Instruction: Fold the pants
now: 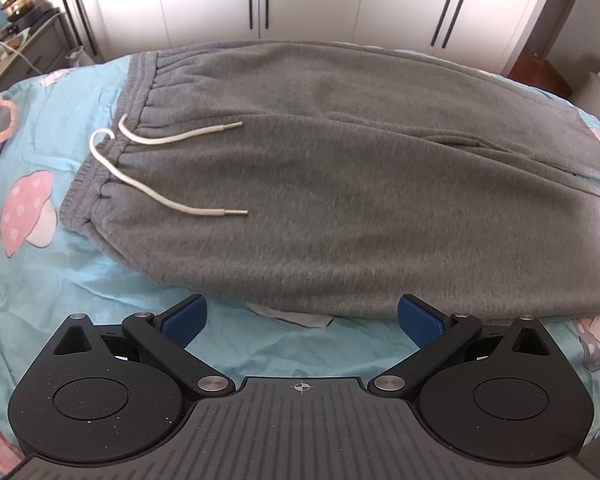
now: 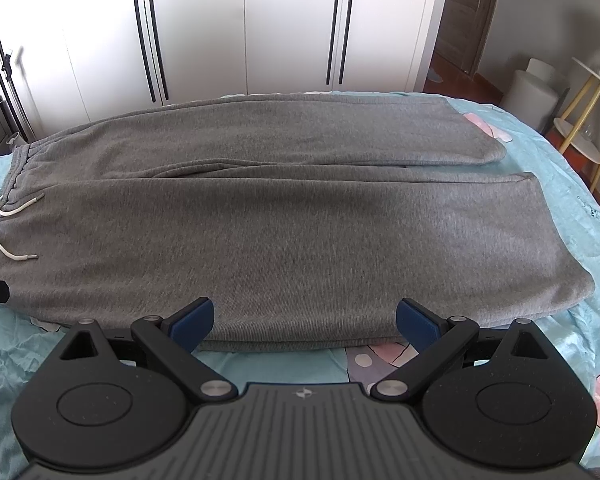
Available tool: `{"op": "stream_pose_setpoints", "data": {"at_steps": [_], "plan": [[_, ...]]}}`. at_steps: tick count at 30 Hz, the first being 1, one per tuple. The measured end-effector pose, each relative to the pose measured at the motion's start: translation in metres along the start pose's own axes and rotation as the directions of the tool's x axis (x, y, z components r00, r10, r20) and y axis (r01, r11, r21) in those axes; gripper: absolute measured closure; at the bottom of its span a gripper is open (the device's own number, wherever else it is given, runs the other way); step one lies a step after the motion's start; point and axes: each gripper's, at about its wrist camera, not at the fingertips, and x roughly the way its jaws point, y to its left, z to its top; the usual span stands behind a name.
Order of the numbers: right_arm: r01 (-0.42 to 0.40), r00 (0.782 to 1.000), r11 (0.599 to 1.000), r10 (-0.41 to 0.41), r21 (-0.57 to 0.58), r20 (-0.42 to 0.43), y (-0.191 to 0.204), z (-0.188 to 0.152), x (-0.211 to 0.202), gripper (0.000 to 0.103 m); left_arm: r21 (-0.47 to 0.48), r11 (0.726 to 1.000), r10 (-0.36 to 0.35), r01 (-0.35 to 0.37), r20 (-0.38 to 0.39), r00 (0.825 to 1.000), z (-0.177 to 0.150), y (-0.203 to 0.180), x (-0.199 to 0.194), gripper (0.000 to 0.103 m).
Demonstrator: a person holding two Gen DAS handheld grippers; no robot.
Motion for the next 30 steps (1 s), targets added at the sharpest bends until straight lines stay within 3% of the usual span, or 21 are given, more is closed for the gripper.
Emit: {"op": "stream_pose_setpoints", "data": {"at_steps": [30], "plan": [[-0.008, 1.000, 1.000, 0.008, 0.014, -0.011, -0.0043, -0.0002, 0.0064, 0.005, -0.036, 0.999, 0.000, 0.000, -0.015, 1.000, 0.0022, 0.0060, 0.0075, 0.000]]}}
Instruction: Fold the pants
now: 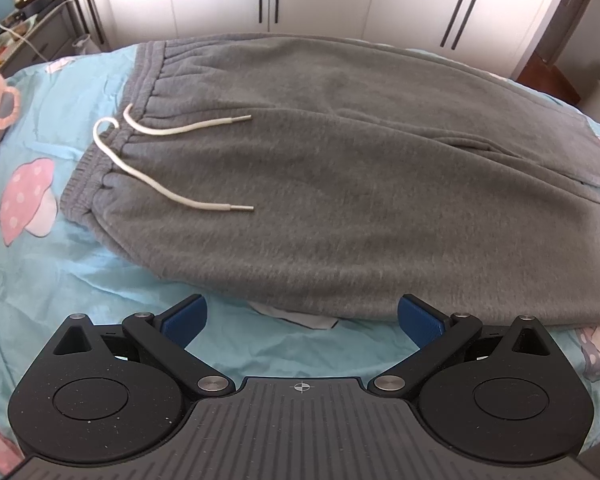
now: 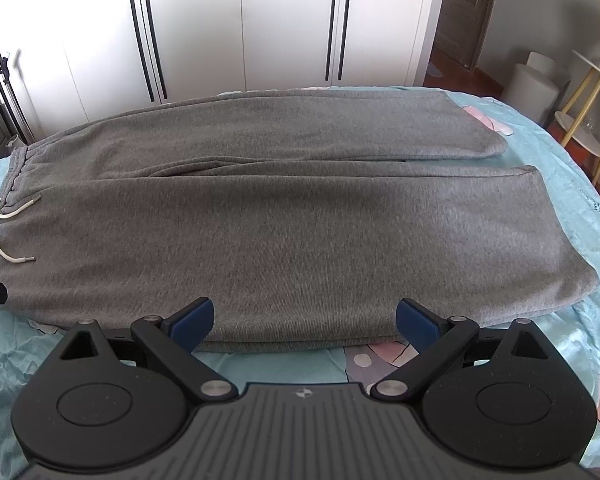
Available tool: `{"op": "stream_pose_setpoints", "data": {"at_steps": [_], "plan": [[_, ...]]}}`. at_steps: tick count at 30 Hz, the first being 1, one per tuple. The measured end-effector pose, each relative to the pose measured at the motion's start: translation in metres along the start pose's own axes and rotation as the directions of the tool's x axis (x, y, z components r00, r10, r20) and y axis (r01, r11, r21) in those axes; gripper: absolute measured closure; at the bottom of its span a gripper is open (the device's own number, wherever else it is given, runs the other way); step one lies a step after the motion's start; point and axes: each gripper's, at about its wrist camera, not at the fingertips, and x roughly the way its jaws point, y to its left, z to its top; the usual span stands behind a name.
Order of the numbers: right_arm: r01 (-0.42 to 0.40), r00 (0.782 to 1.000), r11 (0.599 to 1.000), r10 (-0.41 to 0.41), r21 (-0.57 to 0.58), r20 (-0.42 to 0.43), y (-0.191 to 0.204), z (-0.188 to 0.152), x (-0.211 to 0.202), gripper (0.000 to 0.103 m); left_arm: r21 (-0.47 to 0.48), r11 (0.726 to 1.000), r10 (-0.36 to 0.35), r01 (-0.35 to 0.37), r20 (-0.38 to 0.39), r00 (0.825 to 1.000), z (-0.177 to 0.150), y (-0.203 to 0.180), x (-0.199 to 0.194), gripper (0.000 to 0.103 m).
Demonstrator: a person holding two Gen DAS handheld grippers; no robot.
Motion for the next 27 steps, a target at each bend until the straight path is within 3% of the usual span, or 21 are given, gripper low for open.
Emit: {"op": "stream_pose_setpoints", "data": {"at_steps": [27], "plan": [[0.001, 1.000, 1.000, -0.001, 0.004, -0.009, -0.0037, -0.0002, 0.0095, 0.005, -0.036, 0.999, 0.003, -0.003, -0.013, 1.000, 0.0035, 0.0050, 0.0086, 0.000]]}}
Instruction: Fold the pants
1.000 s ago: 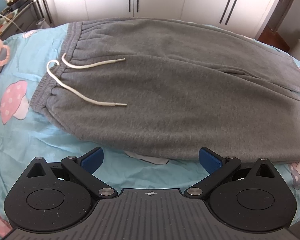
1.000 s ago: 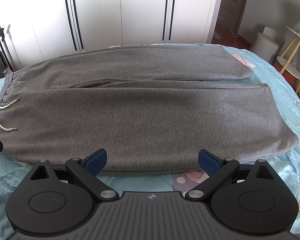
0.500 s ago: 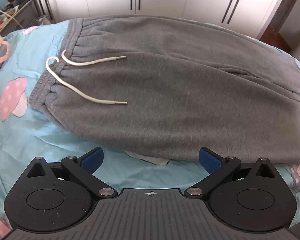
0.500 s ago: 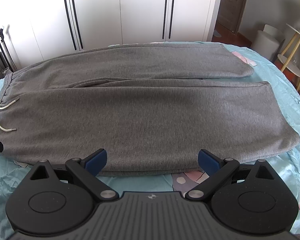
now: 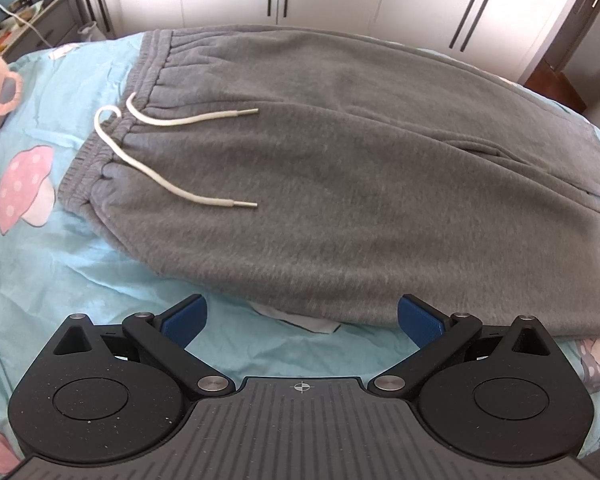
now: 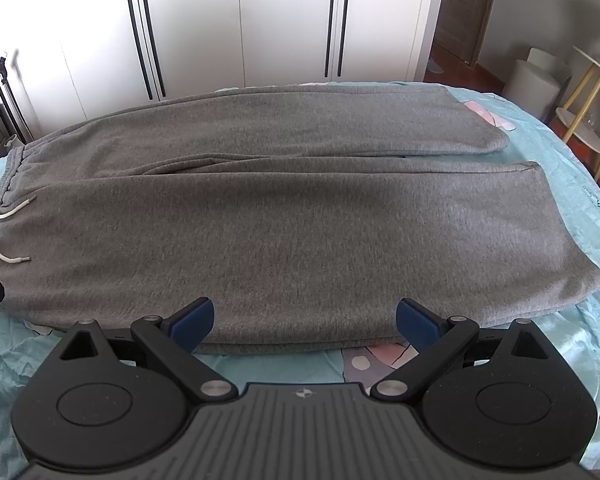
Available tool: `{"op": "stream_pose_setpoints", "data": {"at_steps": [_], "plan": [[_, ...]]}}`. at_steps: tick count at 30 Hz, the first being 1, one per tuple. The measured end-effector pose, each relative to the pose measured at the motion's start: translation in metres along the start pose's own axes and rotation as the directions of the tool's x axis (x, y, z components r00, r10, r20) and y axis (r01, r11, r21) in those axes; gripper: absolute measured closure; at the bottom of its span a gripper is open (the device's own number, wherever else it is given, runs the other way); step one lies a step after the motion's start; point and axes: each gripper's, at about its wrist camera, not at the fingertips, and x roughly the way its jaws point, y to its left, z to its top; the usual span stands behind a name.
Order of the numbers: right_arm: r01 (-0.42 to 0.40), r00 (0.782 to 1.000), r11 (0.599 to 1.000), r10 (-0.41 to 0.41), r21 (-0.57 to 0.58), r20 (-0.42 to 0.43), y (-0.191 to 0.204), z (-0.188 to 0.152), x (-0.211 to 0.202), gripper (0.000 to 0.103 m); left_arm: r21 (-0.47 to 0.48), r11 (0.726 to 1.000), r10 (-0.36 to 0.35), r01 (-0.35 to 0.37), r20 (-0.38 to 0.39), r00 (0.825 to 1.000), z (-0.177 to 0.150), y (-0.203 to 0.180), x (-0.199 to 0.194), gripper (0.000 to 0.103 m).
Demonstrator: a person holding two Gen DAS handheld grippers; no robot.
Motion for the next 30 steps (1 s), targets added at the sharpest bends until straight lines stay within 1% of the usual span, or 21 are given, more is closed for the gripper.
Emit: {"op": "stream_pose_setpoints", "data": {"at_steps": [6, 11, 25, 30], "plan": [[-0.005, 1.000, 1.000, 0.005, 0.010, -0.008, -0.002, 0.000, 0.004, 0.005, -0.005, 1.000, 0.007, -0.007, -0.003, 1.000, 0.002, 0.000, 0.003, 0.000], [-0.013, 1.000, 1.000, 0.013, 0.014, -0.012, -0.004, 0.000, 0.006, 0.005, 0.004, 0.999, 0.040, -0.040, 0.011, 0.999, 0.002, -0.002, 0.004, 0.000], [-0.003, 0.999, 1.000, 0.003, 0.020, -0.032, -0.009, 0.001, 0.017, 0.005, 0.021, 0.996, 0.084, -0.084, 0.009, 0.996, 0.007, -0.003, 0.014, 0.000], [-0.004, 0.999, 1.000, 0.005, 0.027, -0.045, -0.013, 0.002, 0.022, 0.005, 0.031, 0.992, 0.120, -0.121, 0.013, 0.993, 0.008, -0.003, 0.019, 0.000]]}}
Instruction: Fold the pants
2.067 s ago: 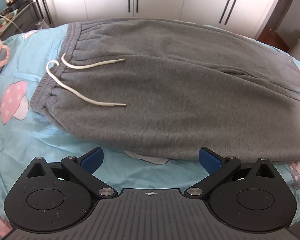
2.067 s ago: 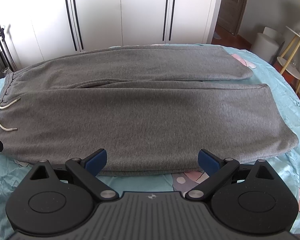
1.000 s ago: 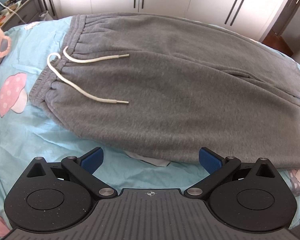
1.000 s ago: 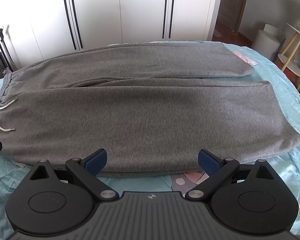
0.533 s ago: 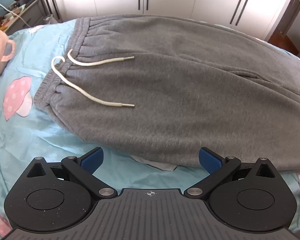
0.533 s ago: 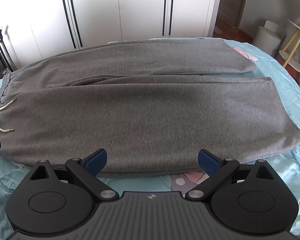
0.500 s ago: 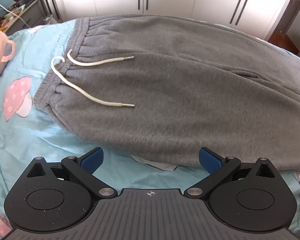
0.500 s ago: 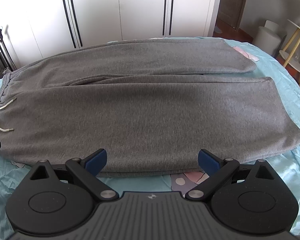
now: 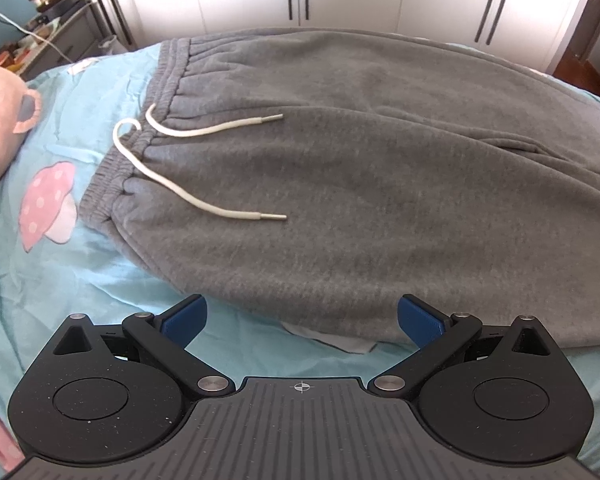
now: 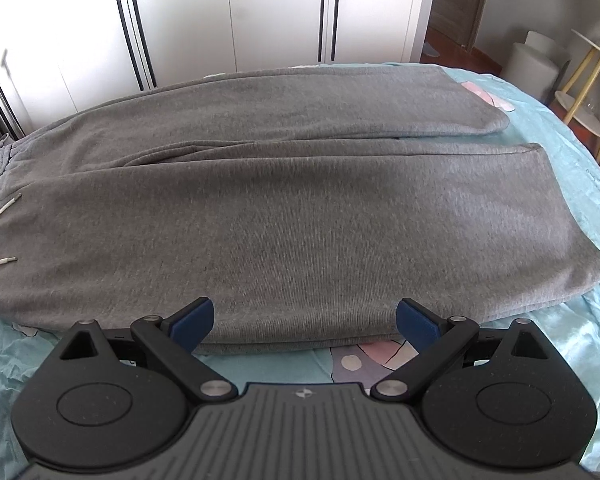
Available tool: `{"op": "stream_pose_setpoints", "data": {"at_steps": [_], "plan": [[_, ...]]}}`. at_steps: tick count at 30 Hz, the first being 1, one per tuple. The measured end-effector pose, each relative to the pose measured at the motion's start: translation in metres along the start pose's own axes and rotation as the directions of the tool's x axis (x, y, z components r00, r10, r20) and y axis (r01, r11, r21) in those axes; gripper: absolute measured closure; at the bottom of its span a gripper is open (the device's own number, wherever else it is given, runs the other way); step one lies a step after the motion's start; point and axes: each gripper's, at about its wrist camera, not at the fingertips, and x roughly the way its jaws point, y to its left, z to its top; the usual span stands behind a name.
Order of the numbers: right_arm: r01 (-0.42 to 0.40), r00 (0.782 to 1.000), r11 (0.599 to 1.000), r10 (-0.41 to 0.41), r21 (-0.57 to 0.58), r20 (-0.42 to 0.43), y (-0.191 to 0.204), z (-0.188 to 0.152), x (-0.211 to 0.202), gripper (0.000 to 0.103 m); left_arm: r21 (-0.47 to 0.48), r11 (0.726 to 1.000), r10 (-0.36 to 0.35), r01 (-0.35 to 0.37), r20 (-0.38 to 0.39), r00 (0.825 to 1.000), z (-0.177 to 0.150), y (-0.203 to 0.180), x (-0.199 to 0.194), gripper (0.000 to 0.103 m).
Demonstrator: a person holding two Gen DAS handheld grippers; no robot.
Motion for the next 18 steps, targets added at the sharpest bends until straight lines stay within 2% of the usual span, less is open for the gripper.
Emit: {"op": "stream_pose_setpoints", "data": {"at_steps": [9, 18], "plan": [[-0.020, 1.000, 1.000, 0.020, 0.006, -0.015, -0.004, 0.002, 0.009, 0.005, -0.002, 1.000, 0.013, -0.013, -0.014, 1.000, 0.006, -0.002, 0.012, 0.000], [-0.037, 0.999, 0.999, 0.038, 0.038, -0.030, -0.019, 0.006, 0.023, 0.005, -0.024, 0.997, 0.071, -0.072, -0.012, 0.997, 0.018, -0.002, 0.029, 0.000]]}}
